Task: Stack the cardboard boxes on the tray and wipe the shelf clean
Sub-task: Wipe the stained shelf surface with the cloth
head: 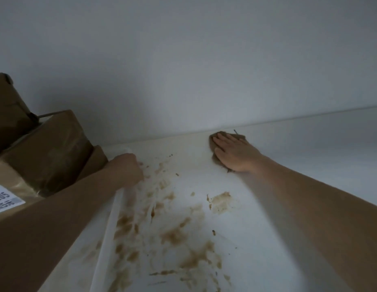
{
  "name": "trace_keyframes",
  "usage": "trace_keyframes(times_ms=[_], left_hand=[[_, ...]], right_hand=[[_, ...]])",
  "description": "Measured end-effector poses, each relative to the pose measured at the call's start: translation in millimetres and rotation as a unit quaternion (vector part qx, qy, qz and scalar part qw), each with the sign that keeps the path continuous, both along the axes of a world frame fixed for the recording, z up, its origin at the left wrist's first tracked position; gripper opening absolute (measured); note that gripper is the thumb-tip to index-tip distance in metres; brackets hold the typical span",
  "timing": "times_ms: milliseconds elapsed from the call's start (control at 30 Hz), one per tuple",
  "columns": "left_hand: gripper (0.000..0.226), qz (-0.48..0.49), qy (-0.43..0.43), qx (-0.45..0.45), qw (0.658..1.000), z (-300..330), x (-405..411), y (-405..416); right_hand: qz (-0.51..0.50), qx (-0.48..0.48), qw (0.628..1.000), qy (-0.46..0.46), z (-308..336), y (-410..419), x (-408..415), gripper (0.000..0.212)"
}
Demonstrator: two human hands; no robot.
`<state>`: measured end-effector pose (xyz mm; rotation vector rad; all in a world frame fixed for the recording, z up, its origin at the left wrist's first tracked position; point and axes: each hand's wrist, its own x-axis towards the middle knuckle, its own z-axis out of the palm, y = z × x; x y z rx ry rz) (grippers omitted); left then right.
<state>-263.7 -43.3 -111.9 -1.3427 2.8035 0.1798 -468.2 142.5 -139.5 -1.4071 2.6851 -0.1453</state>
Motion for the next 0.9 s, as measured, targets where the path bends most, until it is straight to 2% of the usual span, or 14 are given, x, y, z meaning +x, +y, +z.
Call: trace_keyframes(times_ms=[67,167,333,467,500,567,633,700,800,900], left_hand=[[0.035,-0.005,-0.011,0.008,1.0,0,2,-5],[0.035,-0.019,-0.016,0.018,1.0,-3,3,-6],[0.031,-0.035,-0.029,0.017,0.999,2,3,-4],[0.023,-0.021,-0.024,0.05,0.998,5,5,-3],[0.024,-0.018,-0.022,0.057,0.998,6,5,-1],[0.011,-0.008,-0.013,0.042,0.999,8,5,5],[0.027,0.005,-0.005,0.03,1.0,9,4,10],[0.033,0.013,0.001,0.037,0.999,10,4,13],[0.035,0.03,0.025,0.07,0.997,14,6,20],[0.036,0.044,0.067,0.081,0.993,17,10,35]], right_hand=[[-0.09,0.005,0.996,0.0,1,-1,-19,0.057],[-0.122,0.013,0.992,-0.025,2,-32,-17,0.06],[-0.002,-0.005,1.0,-0.026,1,-75,19,0.057],[0.112,-0.003,0.993,-0.032,1,-45,35,0.052],[0.113,0.003,0.993,-0.034,2,-28,28,0.052],[0.059,0.01,0.998,-0.029,4,7,11,0.052],[-0.011,0.014,1.0,-0.019,3,32,2,0.053],[-0.031,0.014,0.999,-0.013,2,40,11,0.053],[0.005,-0.002,1.0,-0.02,1,48,41,0.052],[0.086,-0.018,0.996,-0.029,3,76,74,0.051]])
